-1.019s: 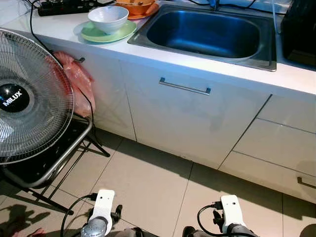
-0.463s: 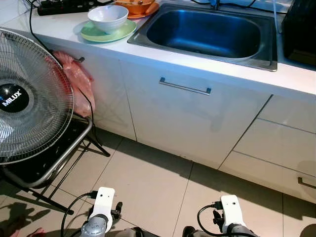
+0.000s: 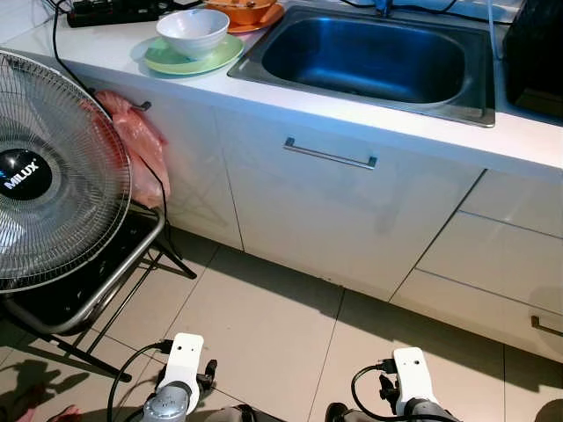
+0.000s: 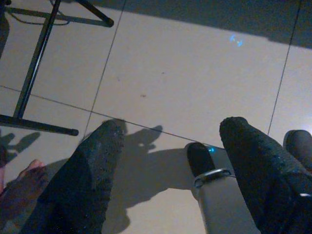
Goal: Kitchen organization
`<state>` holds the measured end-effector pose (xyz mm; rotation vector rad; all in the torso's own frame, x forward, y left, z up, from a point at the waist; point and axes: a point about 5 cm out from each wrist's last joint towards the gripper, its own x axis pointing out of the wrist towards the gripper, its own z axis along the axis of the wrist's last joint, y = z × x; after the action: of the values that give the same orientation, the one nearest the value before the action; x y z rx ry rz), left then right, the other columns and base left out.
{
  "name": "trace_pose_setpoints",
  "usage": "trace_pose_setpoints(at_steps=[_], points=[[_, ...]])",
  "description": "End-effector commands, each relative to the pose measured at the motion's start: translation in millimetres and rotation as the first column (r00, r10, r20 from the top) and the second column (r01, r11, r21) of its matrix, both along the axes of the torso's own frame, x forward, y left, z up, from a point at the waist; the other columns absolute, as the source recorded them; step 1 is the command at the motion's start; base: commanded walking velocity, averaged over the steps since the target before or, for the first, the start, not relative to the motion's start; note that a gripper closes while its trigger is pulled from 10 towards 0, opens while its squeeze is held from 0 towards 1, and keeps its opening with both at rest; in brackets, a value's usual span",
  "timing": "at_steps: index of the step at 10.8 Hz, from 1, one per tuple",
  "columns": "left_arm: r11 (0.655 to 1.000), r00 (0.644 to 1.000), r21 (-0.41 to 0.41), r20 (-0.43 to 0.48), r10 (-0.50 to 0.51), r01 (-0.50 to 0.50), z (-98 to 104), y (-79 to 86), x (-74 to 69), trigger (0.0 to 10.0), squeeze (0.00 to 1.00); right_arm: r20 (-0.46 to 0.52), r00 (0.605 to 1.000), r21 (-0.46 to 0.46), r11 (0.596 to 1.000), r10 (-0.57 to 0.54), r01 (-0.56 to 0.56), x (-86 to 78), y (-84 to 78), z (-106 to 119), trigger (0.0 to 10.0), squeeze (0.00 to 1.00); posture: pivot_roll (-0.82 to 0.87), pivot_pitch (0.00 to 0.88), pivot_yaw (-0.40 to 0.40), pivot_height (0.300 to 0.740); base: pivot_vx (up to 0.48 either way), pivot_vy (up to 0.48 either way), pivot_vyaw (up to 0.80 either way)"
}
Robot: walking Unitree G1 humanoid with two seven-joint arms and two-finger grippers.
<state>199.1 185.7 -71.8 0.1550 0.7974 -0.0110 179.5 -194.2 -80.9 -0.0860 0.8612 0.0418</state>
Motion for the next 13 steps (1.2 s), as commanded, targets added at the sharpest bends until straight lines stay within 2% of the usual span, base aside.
trace_pose_setpoints(at_steps=[1,13], points=[[1.000,1.000,0.011,-0.025,0.002,-0.002,-3.2,4.7,-6.3,10.0,0.00,-0.025,1.000,0.003,1.000,0.000,0.000,-4.7,0.2,-2.7,10.0,0.00,-0.05,0.102,0.043,0.740,0.000,0.000,0.00],[1.000,0.999,0.013,-0.035,0.009,-0.008,-3.8,7.0,-7.5,10.0,0.00,-0.019,1.000,0.009,1.000,-0.004,0.004,-2.4,0.7,-1.7,10.0,0.00,-0.03,0.123,0.042,0.740,0.000,0.000,0.00]])
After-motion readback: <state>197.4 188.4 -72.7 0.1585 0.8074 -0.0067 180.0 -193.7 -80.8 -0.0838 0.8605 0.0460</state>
